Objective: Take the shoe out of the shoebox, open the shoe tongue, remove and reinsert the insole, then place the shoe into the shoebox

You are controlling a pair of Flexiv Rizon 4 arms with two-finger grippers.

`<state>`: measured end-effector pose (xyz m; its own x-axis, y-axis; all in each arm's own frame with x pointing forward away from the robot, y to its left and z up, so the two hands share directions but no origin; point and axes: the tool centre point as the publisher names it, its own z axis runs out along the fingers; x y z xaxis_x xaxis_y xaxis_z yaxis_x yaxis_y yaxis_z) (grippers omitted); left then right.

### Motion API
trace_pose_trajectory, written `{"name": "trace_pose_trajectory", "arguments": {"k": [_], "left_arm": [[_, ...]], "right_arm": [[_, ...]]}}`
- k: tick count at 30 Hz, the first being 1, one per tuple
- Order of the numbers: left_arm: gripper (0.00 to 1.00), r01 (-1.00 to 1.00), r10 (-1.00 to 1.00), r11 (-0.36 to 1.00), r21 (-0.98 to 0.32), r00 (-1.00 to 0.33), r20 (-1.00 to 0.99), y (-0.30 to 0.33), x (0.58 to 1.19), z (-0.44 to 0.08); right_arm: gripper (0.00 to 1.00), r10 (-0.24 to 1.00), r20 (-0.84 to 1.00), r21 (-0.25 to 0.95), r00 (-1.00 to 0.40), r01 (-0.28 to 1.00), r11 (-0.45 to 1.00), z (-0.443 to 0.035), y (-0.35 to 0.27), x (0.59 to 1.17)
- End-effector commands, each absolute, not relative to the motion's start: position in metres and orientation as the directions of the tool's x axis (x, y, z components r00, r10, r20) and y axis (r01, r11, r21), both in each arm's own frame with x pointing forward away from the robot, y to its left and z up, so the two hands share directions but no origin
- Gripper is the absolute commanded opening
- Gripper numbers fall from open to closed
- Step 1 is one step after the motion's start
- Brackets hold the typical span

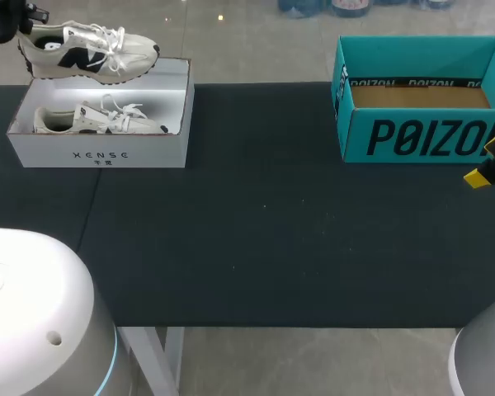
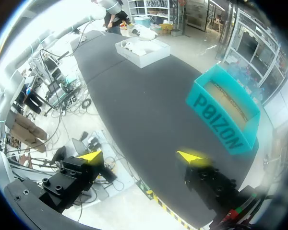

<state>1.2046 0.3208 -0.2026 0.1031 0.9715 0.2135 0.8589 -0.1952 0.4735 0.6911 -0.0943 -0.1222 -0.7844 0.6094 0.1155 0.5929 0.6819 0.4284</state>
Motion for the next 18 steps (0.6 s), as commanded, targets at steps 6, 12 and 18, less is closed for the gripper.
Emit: {"name": "trace_pose_trajectory", "arguments": {"k": [6,12,18], "left_arm": [[0.00,0.870,0.977,-0.173,0.463,0.091,0.193,0.322,1.219,-0.228],[0.00,0.878,0.976,-0.167,0.449,0.084,0.199,0.324,1.219,-0.246],[0.00,0.887,0.977,-0.171,0.429,0.095,0.192,0.322,1.215,-0.264]], "right_arm": [[1.00,0.609,0.118,0.424,-0.784,0.595,0.683,-0.122,-0.093,0.694],[1.00,0.609,0.118,0.424,-0.784,0.595,0.683,-0.122,-0.093,0.694],[1.00,0.609,0.118,0.424,-0.784,0.595,0.683,-0.122,-0.093,0.694]]}}
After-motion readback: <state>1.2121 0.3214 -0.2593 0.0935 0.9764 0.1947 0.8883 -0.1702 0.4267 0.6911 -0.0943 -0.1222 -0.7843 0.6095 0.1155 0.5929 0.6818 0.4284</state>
